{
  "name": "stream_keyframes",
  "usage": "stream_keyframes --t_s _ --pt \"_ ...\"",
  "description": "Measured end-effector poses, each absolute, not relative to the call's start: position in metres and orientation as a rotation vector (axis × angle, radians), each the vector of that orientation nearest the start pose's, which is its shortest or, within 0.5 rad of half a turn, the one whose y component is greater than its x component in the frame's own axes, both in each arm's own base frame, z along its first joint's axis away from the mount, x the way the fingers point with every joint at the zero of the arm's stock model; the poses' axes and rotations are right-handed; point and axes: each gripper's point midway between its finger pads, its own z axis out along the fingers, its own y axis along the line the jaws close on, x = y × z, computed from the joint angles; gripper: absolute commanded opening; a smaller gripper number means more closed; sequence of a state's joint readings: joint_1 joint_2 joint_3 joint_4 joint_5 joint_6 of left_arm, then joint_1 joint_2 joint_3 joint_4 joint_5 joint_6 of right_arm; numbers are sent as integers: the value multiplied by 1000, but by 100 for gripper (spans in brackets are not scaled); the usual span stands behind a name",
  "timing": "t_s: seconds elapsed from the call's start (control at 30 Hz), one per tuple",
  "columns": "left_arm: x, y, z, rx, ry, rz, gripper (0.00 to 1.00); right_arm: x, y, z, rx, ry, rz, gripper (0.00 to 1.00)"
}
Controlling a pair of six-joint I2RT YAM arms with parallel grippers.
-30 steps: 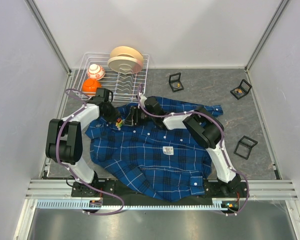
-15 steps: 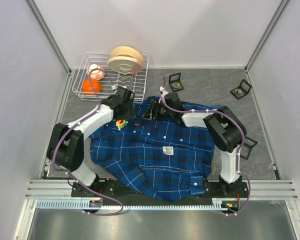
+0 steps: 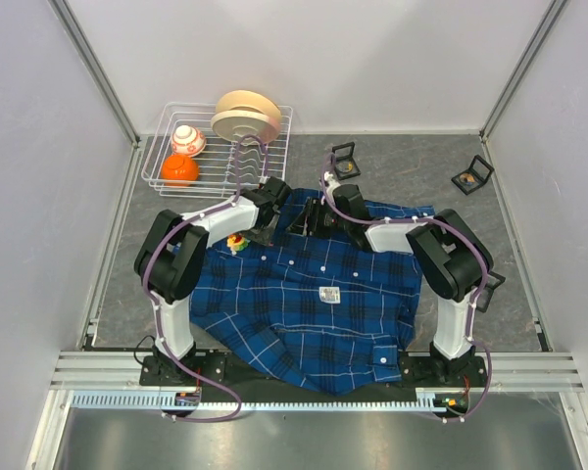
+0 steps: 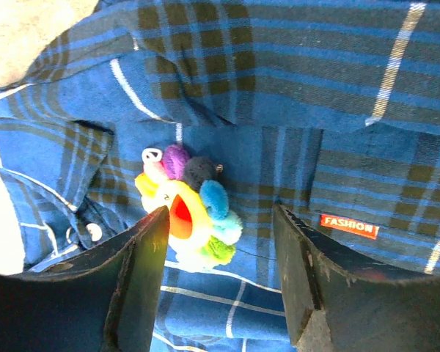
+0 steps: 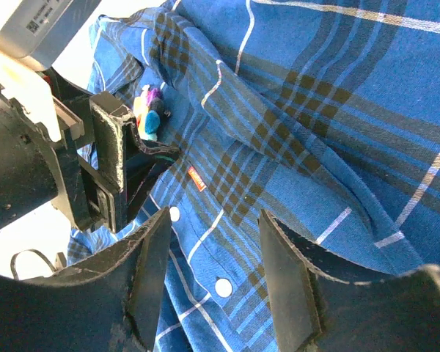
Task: Remove the brooch from the garment
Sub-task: Pick up the brooch from the flattened clothing.
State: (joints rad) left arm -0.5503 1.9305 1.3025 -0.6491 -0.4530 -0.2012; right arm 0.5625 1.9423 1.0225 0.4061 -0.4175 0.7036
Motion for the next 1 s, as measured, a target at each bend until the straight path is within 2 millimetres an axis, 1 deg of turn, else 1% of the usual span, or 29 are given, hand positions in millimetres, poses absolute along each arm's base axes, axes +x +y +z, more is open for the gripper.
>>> stream_keyframes --t_s 0.17,0.23,0.3,0.37,0.43,0.47,0.5,0.53,0.57,0.63,0.67,0.73,0.8,0.93,1.0 --pt "357 -129 31 396 2635 496 66 359 350 65 -142 2260 1174 59" --pt "358 -126 31 407 2628 517 56 354 356 66 -161 2257 1183 58" --pt "359 -122 30 412 2627 539 50 348 363 65 -184 2258 1193 58" --pt "360 -118 26 425 2632 565 49 343 368 62 -198 2266 1199 58" --pt "362 -115 26 435 2628 581 48 340 371 56 -208 2278 1199 58" --pt "362 -114 26 442 2627 586 45 339 371 52 -208 2286 1197 58" --pt "363 -113 25 449 2626 593 39 339 371 50 -205 2291 1194 58" --pt "364 -111 25 458 2623 603 35 340 370 47 -201 2299 1189 58" --pt "364 -111 25 465 2621 612 27 340 369 44 -198 2304 1186 58" --pt "365 -107 25 488 2613 644 26 340 369 41 -194 2311 1182 58" --pt "366 -106 25 499 2606 659 15 341 368 40 -193 2312 1181 58" --pt "368 -103 26 514 2595 686 8 341 368 38 -191 2314 1178 58" --pt "369 -100 27 533 2584 715 3 342 368 38 -191 2315 1179 58" --pt "369 -99 29 544 2580 724 2 343 369 39 -197 2310 1178 59" --pt "368 -101 30 541 2590 690 2 343 370 39 -206 2307 1176 59"
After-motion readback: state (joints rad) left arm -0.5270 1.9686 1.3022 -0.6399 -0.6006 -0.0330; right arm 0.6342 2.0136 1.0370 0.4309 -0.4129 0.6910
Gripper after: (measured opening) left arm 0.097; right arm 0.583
